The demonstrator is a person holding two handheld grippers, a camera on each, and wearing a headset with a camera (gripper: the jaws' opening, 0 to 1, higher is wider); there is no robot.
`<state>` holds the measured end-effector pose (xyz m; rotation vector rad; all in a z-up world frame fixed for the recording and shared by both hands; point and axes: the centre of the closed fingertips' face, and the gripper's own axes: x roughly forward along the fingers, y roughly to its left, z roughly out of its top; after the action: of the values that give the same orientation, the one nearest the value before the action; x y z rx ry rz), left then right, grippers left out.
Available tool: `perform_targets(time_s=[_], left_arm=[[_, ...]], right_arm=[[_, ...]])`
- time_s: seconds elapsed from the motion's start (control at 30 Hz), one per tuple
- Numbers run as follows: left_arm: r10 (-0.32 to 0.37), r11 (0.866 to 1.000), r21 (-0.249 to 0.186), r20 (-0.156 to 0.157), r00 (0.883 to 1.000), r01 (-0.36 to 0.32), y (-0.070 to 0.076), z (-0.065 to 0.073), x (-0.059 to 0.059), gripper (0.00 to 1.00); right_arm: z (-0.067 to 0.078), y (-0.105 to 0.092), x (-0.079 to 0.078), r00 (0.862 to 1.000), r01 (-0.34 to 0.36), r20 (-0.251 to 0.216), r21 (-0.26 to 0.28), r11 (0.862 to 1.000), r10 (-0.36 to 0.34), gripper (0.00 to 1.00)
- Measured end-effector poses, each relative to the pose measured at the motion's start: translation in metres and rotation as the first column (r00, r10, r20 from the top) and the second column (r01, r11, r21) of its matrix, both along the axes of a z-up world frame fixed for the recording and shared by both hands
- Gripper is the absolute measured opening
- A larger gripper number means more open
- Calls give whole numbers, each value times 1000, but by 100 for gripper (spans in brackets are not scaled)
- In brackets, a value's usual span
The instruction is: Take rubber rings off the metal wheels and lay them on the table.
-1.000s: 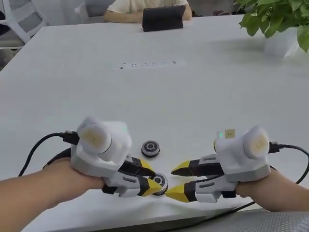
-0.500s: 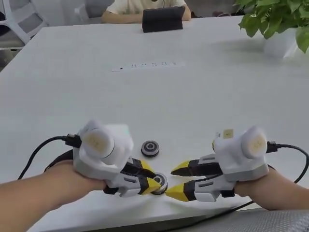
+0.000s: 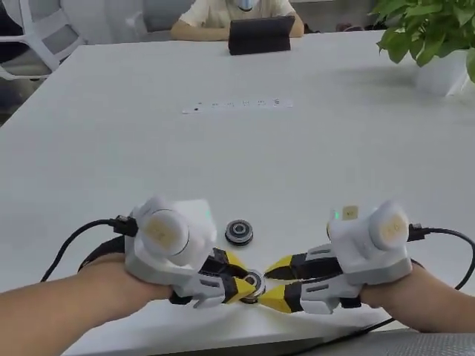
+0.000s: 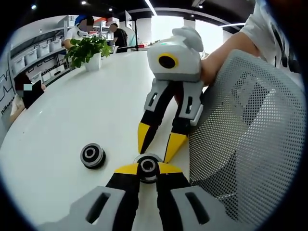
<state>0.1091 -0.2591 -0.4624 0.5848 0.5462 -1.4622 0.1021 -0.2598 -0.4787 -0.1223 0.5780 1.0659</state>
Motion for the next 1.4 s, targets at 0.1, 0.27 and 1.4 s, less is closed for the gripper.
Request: perform_targets(time_s=[0.1, 0.27, 1.4], left_arm=[[2, 1000, -2, 1, 1000, -2, 0, 0, 0, 7], [6, 1000, -7, 2, 1000, -6, 0, 0, 0, 7], [14, 1000, -17, 23, 1000, -14, 0, 0, 0, 7]], right_arm=[[-1, 1, -1, 1000, -21, 23, -22, 1000, 21, 17], [-1, 0, -2, 999, -31, 43, -43, 999, 33, 15], [-2, -7, 0, 988, 96, -126, 39, 995, -90, 0]])
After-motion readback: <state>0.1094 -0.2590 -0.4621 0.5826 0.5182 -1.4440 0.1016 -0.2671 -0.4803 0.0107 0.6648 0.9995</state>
